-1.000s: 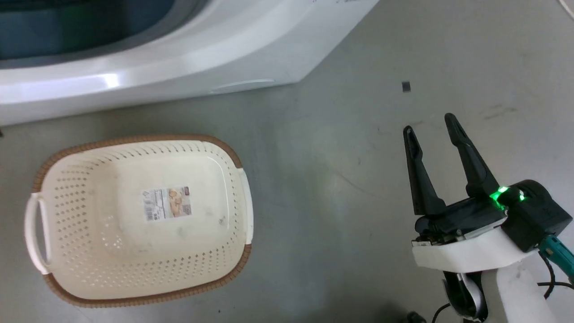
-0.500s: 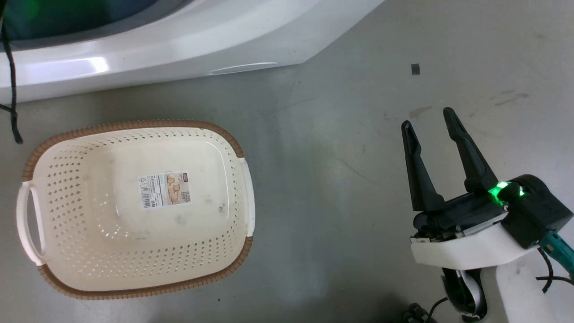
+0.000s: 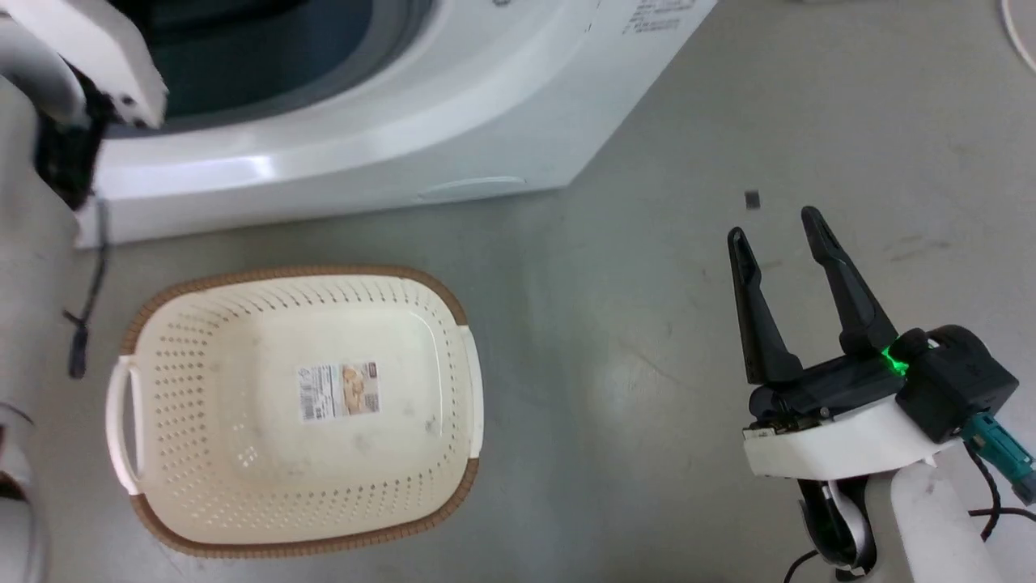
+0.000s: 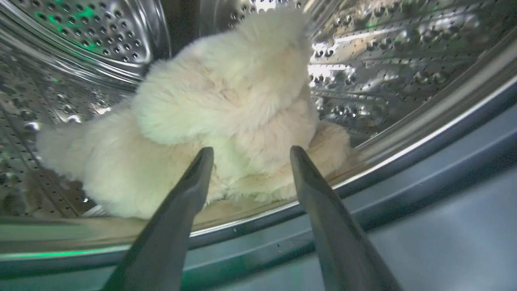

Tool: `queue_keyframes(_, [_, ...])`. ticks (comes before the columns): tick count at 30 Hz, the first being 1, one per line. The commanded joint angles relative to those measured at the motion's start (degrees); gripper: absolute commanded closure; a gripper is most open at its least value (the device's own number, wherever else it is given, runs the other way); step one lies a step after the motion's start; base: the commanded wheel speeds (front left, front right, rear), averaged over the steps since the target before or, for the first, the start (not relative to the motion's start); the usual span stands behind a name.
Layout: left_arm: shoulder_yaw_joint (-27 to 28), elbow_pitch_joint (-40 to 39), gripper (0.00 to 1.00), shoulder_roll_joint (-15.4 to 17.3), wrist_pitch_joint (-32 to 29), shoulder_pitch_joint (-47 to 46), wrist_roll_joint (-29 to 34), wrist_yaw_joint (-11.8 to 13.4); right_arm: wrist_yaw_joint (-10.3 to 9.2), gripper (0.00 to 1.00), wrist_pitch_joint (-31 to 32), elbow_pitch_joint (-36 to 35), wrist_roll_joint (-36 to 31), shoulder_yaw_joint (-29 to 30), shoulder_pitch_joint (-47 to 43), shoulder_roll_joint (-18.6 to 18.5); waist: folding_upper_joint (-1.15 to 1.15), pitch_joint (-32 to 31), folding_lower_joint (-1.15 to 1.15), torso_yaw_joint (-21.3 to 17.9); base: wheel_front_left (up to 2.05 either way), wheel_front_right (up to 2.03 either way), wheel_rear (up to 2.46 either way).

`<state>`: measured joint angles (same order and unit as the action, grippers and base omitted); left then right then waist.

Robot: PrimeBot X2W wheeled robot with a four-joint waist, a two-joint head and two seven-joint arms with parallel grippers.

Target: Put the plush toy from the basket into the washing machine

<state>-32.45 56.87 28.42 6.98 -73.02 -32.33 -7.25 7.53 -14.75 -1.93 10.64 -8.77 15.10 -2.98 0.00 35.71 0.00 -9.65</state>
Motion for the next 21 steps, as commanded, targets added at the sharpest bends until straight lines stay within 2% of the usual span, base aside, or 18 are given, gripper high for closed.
queue_keyframes(1, [-0.1,0.0,0.0,-0.7,1.8,1.8,-0.8,-0.2,-0.04,0.0,-0.2,0.5,-0.4,0.2,-0.3,0.1,0.0,-4.0,0.0,1.3,0.0,0.0,0.0])
queue_keyframes(7, [0.9,-3.0,0.0,-2.7,7.7,9.9,-2.6,-0.1,-0.04,0.0,-0.2,2.2,-0.9,1.1,-2.4,0.1,0.0,-12.5,0.0,3.4,0.0,0.0,0.0])
queue_keyframes(9, [2.7,-6.9,0.0,-3.1,7.9,13.1,-2.2,1.6,-0.04,0.0,-0.3,2.8,-0.9,1.5,-3.3,-0.1,0.0,-15.2,0.0,4.3,0.0,0.0,0.0])
queue_keyframes(10, [3.9,-9.8,0.0,-3.0,8.0,15.1,-1.0,3.6,-0.04,0.0,-0.3,3.1,-0.9,1.7,-3.9,-0.1,0.0,-16.3,0.0,4.7,0.0,0.0,0.0])
queue_keyframes(13, [7.1,-18.5,0.0,-3.9,8.0,23.4,0.9,6.8,-0.04,0.0,-0.3,4.1,-0.9,2.2,-5.4,-0.3,0.0,-19.7,0.0,6.0,0.0,0.0,0.0])
queue_keyframes(21, [12.8,-37.7,0.0,-6.7,8.0,44.3,4.5,10.9,-0.04,0.0,-0.3,5.2,-0.8,2.5,-9.5,-0.3,0.0,-25.4,0.0,8.4,0.0,0.0,0.0])
